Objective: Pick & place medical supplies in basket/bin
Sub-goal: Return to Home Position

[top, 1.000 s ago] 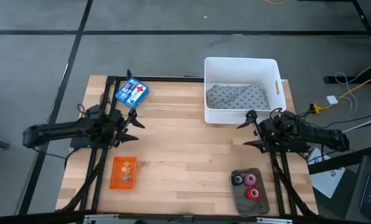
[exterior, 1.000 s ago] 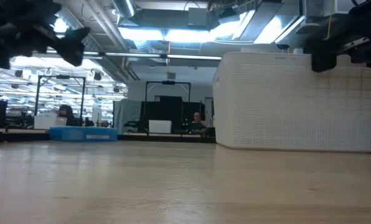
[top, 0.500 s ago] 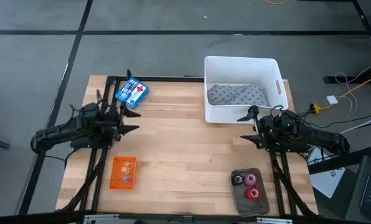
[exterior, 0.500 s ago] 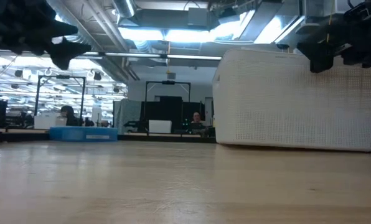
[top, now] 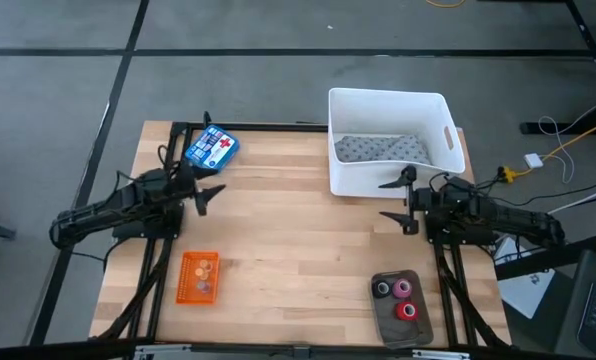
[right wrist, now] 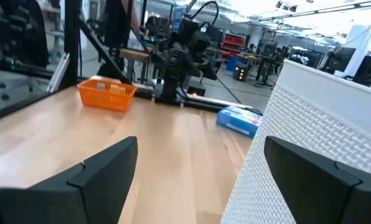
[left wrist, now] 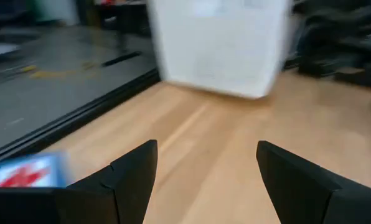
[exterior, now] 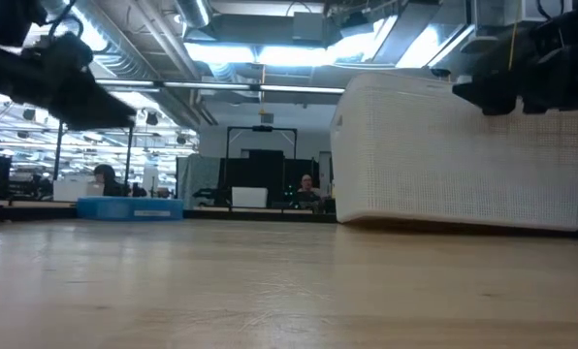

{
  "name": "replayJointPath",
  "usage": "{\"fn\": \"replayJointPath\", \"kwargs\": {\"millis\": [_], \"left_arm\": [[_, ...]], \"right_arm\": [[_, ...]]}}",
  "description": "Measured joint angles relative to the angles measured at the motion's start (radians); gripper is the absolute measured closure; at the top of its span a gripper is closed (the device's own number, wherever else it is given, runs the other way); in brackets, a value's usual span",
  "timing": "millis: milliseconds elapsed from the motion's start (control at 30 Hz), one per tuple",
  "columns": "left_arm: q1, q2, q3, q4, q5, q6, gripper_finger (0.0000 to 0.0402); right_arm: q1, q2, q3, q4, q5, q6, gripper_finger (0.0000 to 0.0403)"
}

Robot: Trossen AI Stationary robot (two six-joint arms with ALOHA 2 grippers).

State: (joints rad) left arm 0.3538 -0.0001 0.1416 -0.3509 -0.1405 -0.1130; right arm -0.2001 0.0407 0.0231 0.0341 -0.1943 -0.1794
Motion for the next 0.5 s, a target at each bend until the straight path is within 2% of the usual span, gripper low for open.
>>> {"fn": "replayJointPath", "kwargs": {"millis": [133,300,500], "left_arm": [[0.0,0.0,-0.023,-0.004,-0.128,-0.014,0.0132],[0.0,0.004,-0.023,-0.006,-0.169,-0.009,0.0132],[0.0,0.012,-0.025,-0.011,-0.188,-0.056,0.0132]], "right_arm": [[0.0,0.027,0.0,0.0,0.008,-0.063,0.005],[-0.001,0.037,-0.001,-0.002,0.036,-0.205,0.005],[-0.002,0.037,-0.001,-0.003,0.037,-0.191,0.005]]}}
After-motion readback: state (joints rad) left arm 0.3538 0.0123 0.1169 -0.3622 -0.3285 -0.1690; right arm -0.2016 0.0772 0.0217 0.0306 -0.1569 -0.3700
